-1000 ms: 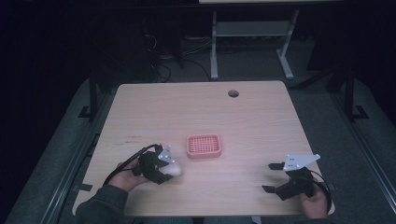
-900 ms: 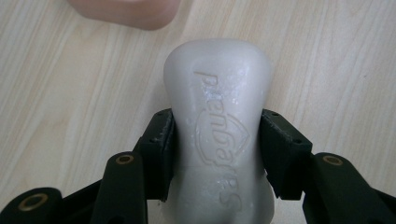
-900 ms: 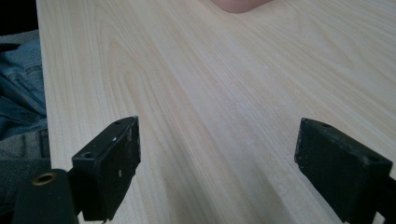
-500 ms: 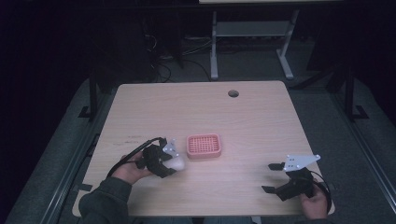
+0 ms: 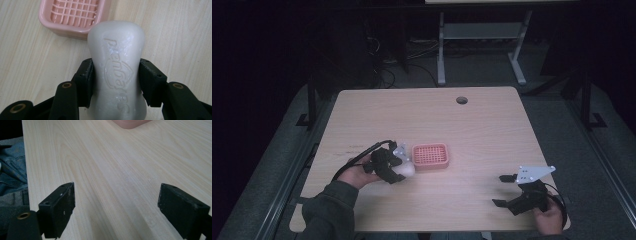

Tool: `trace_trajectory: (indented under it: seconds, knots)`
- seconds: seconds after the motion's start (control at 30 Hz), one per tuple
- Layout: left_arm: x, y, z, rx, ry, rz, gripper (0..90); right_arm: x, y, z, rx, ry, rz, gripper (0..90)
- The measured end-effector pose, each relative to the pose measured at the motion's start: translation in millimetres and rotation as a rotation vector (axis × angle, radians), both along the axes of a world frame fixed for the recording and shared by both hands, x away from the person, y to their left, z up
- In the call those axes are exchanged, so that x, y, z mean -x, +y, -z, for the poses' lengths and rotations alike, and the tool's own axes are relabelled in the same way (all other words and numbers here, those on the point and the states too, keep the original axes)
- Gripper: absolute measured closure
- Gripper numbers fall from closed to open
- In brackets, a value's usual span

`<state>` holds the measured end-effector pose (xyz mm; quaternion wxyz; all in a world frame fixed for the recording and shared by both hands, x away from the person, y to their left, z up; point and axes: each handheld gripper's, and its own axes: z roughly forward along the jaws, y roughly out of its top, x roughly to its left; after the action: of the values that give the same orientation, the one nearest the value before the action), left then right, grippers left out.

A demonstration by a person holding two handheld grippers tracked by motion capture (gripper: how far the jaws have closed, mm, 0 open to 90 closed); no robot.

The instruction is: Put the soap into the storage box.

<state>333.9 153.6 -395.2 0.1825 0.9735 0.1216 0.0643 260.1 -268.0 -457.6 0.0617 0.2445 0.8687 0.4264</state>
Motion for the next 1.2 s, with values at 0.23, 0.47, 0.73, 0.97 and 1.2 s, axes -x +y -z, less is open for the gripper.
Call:
trace_trajectory:
  seconds: [0.23,0.47,0.73,0.97,1.2]
  knots:
    - [-5.5,-4.7,-3.7,0.003,0.003,0.009,49.5,0.5,-1.4,-0.1,-0.002,-0.009,0.004,14.1]
    - [-11.6,-8.9,-5.5,-0.001,0.011,0.019,49.5,1.2,-0.7,-0.3,-0.002,-0.008,0.003,14.1]
    - [-18.4,-16.3,-3.8,-0.004,0.018,0.027,49.5,1.4,-1.6,-0.2,-0.003,-0.008,0.008,14.1]
    - [-23.8,-21.6,-6.4,0.000,0.011,0.033,49.5,1.4,-2.4,0.1,-0.007,-0.007,0.007,14.0]
    - [-27.4,-28.2,-6.3,0.003,0.010,0.043,49.5,1.6,-3.3,0.6,-0.008,-0.009,0.010,14.1]
